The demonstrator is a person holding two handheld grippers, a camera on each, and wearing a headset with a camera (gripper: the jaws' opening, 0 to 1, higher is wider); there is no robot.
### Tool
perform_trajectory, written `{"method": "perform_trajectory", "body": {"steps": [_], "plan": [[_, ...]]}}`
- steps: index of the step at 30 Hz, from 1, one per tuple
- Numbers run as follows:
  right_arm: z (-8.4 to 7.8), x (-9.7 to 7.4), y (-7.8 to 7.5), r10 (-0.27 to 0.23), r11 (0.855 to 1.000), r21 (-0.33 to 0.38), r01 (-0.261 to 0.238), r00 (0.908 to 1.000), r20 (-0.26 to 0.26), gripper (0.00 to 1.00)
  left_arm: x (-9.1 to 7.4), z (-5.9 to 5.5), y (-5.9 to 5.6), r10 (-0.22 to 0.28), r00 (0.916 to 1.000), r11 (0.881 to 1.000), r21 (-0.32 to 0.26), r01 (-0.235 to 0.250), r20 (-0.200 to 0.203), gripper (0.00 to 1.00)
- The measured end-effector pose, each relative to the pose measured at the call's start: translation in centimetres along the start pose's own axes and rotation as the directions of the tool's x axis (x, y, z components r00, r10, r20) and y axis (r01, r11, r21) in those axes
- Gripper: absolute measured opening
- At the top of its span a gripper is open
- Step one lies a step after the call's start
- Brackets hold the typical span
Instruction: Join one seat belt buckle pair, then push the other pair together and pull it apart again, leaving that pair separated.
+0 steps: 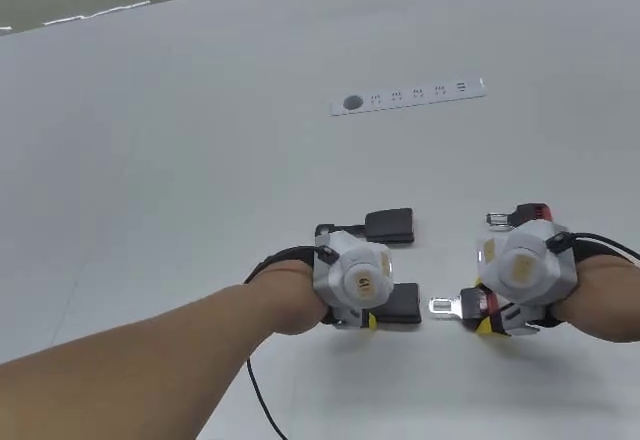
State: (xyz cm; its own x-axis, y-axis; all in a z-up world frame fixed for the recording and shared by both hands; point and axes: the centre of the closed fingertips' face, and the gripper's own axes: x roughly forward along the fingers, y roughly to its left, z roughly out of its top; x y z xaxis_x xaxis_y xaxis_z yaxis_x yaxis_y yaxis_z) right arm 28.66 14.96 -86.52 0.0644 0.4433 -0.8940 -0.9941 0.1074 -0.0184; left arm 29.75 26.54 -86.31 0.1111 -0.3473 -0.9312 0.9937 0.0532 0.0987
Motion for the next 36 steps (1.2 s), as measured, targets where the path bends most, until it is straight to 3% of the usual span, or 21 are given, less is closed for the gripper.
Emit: {"method": "perform_trajectory", "body": {"steps": [11, 18, 24, 36], "plan": [[1.0, 0.4, 0.2, -0.007, 1.000, 0.000, 0.007, 1.0000, -0.004, 0.35, 0.0, 0.0, -0.1, -0.002, 1.0000, 1.000, -0.002, 0.002, -0.007, 0.30], [1.5, 0.5, 0.2, -0.037, 0.998, -0.044, 0.036, 0.9993, -0.007, 0.35, 0.0, 0.0, -0.1, -0.002, 1.0000, 1.000, -0.004, 0.002, -0.003, 0.30], [2.5, 0.9, 0.3, -0.026, 1.000, -0.012, 0.026, 0.9994, 0.024, 0.35, 0.0, 0.1, -0.2, 0.003, 1.0000, 1.000, -0.007, -0.003, -0.006, 0.30], [2.7, 1.3, -0.2, -0.025, 0.999, -0.031, 0.025, 0.9997, 0.000, 0.33, 0.1, 0.1, -0.2, -0.007, 0.9998, 1.000, 0.002, 0.007, -0.018, 0.29]]}}
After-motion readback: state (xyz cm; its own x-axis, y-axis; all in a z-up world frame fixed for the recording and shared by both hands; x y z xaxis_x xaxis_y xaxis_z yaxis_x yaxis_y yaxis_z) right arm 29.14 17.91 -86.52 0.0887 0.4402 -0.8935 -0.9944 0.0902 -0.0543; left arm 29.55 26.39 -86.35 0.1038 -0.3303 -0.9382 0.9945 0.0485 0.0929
